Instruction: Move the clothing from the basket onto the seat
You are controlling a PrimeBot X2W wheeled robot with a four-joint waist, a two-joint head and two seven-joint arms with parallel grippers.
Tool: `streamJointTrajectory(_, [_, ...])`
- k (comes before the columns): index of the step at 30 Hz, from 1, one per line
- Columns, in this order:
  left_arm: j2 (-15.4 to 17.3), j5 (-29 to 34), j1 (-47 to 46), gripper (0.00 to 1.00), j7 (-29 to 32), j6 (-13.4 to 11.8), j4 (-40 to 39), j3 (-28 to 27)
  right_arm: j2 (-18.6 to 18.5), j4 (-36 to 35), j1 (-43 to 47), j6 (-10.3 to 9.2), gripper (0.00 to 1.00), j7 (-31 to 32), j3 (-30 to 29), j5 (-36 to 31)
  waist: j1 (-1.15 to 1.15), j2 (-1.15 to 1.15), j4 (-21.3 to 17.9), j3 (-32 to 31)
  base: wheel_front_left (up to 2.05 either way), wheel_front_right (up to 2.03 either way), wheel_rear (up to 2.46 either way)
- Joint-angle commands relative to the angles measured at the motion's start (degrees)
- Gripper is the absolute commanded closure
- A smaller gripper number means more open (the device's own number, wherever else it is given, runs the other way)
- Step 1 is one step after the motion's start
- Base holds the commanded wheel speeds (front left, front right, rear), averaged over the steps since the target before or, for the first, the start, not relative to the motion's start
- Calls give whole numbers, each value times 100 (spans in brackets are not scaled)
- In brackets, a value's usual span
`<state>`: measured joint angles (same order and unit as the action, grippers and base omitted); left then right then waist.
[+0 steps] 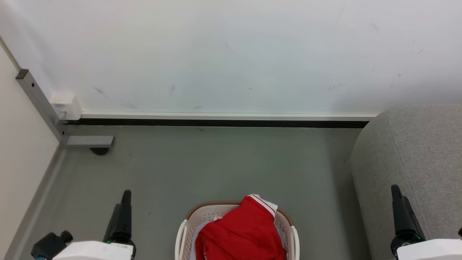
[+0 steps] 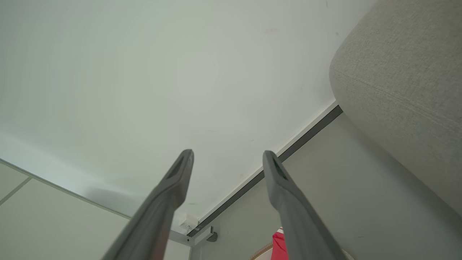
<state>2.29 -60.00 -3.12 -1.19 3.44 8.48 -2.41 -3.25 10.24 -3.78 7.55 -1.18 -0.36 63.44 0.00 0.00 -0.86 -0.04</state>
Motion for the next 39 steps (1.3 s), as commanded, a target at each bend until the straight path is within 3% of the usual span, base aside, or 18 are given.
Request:
streamJointTrajectory(1, [47,329,-27,0,-75,-54,-127,40,-29,-77,-55,-3,0,-75,35,-311,0,0,-5,-2,0,0,0])
streamJointTrajectory(39, [96,3149,148,0,-740,-366,-388,379,21,-124,29,-7,0,-742,322,-3016,0,0,-145,-37,0,0,0])
